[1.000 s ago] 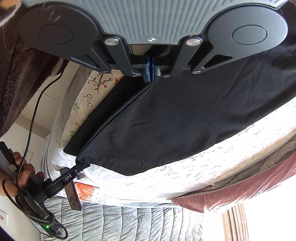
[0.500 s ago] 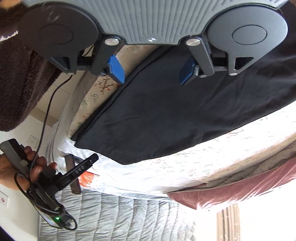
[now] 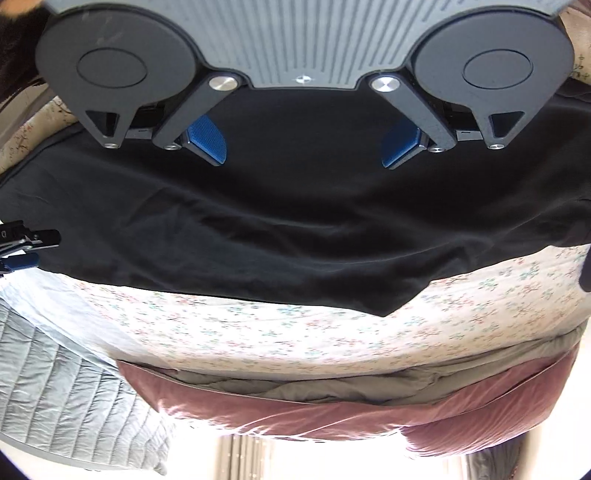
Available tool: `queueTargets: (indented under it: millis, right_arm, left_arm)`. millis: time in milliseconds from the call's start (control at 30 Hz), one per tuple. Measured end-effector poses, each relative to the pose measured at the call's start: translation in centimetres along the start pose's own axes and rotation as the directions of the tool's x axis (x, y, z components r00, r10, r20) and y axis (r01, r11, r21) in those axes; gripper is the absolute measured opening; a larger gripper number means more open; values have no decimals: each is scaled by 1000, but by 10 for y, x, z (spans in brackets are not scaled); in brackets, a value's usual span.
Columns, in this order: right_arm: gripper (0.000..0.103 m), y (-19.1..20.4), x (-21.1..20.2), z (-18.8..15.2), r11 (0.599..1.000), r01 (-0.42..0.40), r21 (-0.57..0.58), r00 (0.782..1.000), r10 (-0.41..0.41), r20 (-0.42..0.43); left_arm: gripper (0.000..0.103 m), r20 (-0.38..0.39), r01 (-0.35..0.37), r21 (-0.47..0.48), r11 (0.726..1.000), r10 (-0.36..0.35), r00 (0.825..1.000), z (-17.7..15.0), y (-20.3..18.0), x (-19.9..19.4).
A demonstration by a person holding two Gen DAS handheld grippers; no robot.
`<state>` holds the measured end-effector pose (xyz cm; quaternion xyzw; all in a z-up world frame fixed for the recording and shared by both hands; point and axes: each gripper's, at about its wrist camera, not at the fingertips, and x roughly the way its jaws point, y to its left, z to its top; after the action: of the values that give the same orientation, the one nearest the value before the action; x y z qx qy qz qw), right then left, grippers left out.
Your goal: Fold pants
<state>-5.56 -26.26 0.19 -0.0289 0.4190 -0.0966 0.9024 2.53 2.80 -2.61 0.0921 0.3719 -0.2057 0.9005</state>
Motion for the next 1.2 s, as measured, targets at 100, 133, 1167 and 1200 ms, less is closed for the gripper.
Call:
queueTargets:
  millis: [100,133,1167,1200]
  right_arm:
    - [83,27,7,9,997,-55,-45,998,55,-3]
    - [83,34,8,10,995,-84,-56,996,84,-1]
    - [33,190,-7,10,647,-650,-399,734,671,-108]
    - [39,187,-6,17,657,-648,-386,736,671,-92]
  left_arm:
    - [100,-19,-69,9,998,69,997,-4,20,-2]
    - [100,-19,-85,3,996,85,996,-6,26,-3]
    - [67,-60,-666,-498,555,744,666,-35,192,-42]
    - [70,-28,-644,-487,590,727,687,-27,190,-46]
